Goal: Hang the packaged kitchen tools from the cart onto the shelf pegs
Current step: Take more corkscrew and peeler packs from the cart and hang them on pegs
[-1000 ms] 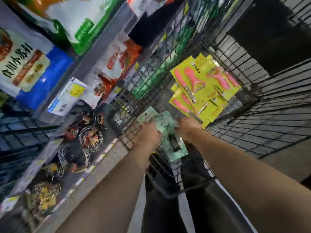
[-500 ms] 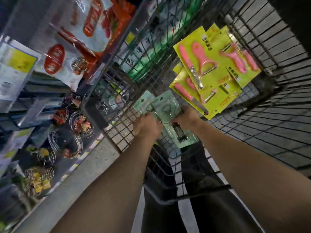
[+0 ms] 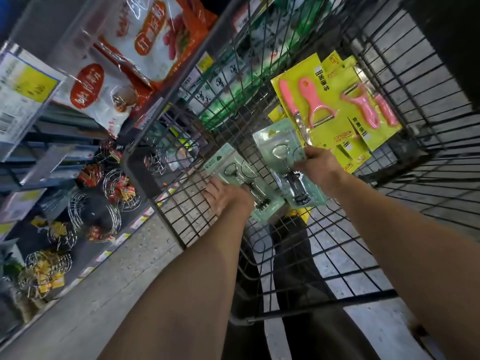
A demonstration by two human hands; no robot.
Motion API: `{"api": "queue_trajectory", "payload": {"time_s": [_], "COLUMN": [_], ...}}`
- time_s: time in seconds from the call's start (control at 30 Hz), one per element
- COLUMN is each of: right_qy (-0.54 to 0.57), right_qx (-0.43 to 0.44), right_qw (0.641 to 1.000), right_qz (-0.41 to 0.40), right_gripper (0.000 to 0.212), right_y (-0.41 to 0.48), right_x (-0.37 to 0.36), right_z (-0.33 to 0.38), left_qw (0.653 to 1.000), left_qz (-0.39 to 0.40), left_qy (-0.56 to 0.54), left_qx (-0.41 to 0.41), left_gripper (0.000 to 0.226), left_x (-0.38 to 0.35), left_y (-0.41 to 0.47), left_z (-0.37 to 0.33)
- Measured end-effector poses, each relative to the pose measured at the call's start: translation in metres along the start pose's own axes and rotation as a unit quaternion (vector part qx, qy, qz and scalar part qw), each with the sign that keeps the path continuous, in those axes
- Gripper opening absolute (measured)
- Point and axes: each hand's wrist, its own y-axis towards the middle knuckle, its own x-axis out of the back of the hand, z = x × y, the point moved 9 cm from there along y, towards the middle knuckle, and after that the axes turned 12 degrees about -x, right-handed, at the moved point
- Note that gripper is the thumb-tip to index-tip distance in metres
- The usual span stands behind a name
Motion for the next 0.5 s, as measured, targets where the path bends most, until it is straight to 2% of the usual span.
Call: {"api": "queue_trajectory", "payload": {"time_s": [0.2, 0.3, 0.5], "right_qy": [-0.01, -0.008, 0.013], "right_qx": [0.001, 0.002, 0.008], "right_qw": [1.0, 1.0, 1.0], "right_qz": [0.005, 0.006, 0.0], "right_gripper": [0.031, 0.01, 0.011], "right_y": [0.005, 0.003, 0.012], "right_x": [0.004, 0.002, -0.001], "right_z": [-0.005, -0.007, -0.009], "left_qw": [0.986, 0.984, 0.98], "left_qz": [-0.037, -0.055, -0.117], "left_qy": [-0.157, -0.16, -0.15], "left_qx": [0.032, 0.054, 0.062], "left_gripper": [0.094, 0.102, 0.102], "left_x": [0.004, 0.004, 0.002], "left_y": [0.009, 0.013, 0.009], "left_z": [0.002, 0.004, -0.005]}}
